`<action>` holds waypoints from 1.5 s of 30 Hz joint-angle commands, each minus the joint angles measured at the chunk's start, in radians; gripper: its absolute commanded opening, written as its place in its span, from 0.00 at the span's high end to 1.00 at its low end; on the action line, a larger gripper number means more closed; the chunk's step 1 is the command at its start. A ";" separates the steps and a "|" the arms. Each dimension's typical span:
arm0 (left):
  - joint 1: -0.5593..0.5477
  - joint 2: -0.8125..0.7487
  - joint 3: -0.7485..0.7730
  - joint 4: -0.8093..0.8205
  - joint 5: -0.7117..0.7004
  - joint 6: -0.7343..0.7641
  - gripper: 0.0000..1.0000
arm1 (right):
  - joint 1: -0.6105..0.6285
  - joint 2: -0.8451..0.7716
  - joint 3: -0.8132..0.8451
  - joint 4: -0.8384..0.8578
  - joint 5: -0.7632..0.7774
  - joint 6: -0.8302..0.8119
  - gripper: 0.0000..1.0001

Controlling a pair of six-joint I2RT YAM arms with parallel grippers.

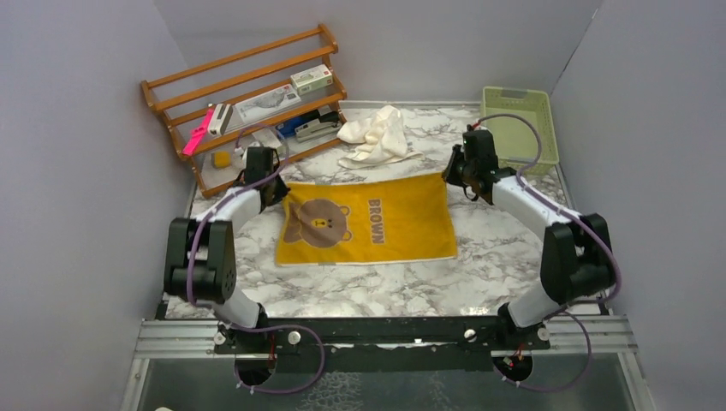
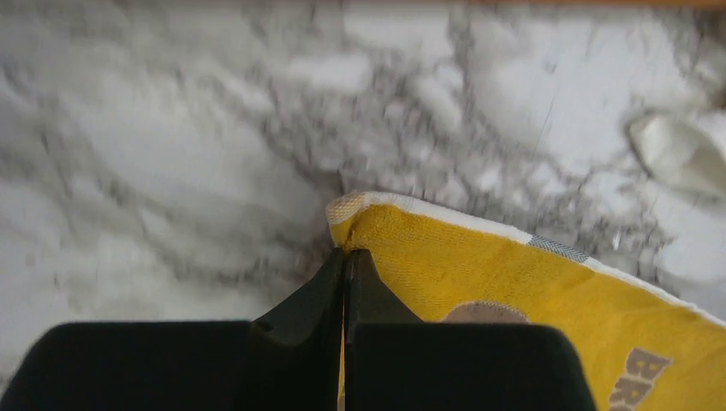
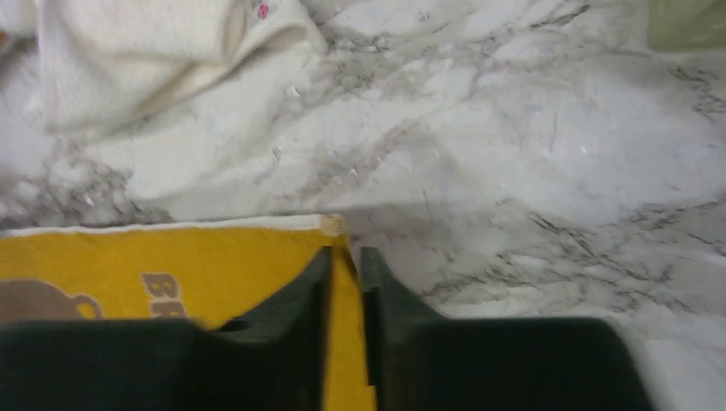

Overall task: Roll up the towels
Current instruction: Flatten out the towel at the center of the board.

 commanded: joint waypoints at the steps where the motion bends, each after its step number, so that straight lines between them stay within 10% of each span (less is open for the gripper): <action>1: 0.063 0.217 0.288 0.022 0.053 0.167 0.84 | -0.036 0.157 0.212 0.154 -0.003 -0.041 0.68; 4: 0.090 0.280 0.438 -0.055 0.085 0.243 0.09 | -0.037 0.271 0.390 0.121 -0.059 -0.113 0.37; 5: 0.092 0.282 0.473 -0.081 0.086 0.262 0.02 | -0.036 0.310 0.442 0.116 -0.095 -0.136 0.33; 16: 0.089 0.148 0.313 0.010 0.339 0.181 0.03 | 0.212 0.960 1.319 -0.210 -0.325 -0.299 0.39; 28: 0.096 0.277 0.411 -0.088 0.390 0.317 0.05 | -0.015 1.203 1.429 -0.182 -0.525 -0.158 0.42; 36: 0.100 0.468 0.671 -0.210 0.279 0.547 0.16 | -0.130 1.064 1.405 -0.118 -0.590 -0.249 0.35; 45: 0.131 0.523 0.676 -0.262 0.312 0.617 0.41 | -0.129 0.558 0.941 0.034 -0.613 -0.269 0.33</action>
